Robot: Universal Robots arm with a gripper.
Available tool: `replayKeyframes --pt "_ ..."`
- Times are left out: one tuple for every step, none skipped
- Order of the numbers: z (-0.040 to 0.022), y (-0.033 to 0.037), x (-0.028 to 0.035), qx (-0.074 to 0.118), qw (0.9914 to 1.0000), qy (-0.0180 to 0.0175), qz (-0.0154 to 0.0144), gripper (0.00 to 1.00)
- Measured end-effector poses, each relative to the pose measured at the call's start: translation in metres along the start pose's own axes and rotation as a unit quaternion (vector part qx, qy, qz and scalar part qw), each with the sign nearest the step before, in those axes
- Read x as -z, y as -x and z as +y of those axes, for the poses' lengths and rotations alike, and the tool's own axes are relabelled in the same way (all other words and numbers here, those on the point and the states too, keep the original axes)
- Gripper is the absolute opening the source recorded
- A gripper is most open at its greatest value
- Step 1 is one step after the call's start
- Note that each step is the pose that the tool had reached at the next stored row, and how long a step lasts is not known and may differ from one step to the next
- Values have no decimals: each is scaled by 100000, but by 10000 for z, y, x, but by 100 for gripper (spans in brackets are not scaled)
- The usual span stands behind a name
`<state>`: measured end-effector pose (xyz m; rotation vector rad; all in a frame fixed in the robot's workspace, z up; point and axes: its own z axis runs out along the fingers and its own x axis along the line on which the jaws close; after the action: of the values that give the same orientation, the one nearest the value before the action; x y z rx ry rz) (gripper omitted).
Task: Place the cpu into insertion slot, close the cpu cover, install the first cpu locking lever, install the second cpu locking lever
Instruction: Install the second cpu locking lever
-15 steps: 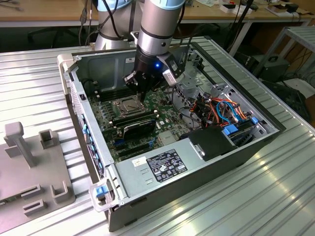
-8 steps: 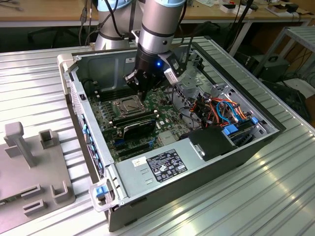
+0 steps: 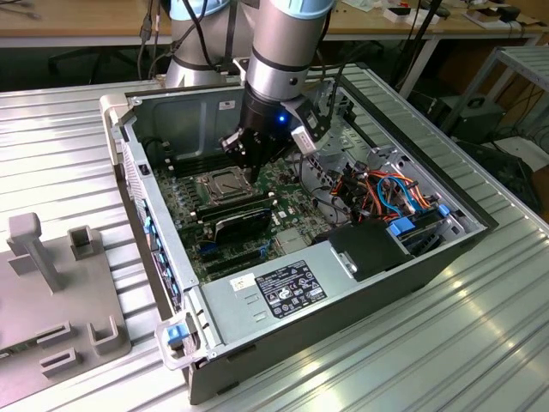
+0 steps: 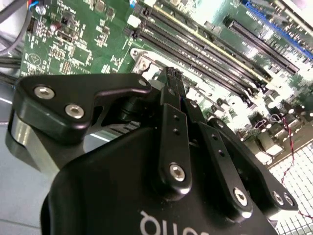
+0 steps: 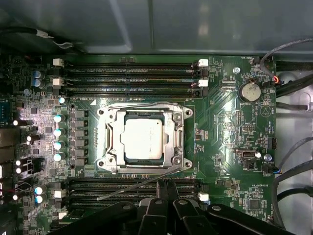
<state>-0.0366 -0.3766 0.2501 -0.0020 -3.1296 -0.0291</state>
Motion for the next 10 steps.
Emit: replayKeyframes --pt "0 0 0 1 100000 0 -1 11" --pt "-1 0 0 4 100000 0 -2 11" --pt "-1 0 0 6 100000 -2 -2 11" --pt "-1 0 0 4 100000 -1 -1 11" --pt "-2 0 0 5 100000 0 -2 11" --pt "-3 0 0 4 100000 -4 0 11" --pt "-3 0 0 5 100000 -3 0 11" --pt "-3 0 0 5 100000 1 -2 11" --pt "-3 0 0 5 100000 -1 -2 11" --pt "-3 0 0 5 100000 -1 -1 11"
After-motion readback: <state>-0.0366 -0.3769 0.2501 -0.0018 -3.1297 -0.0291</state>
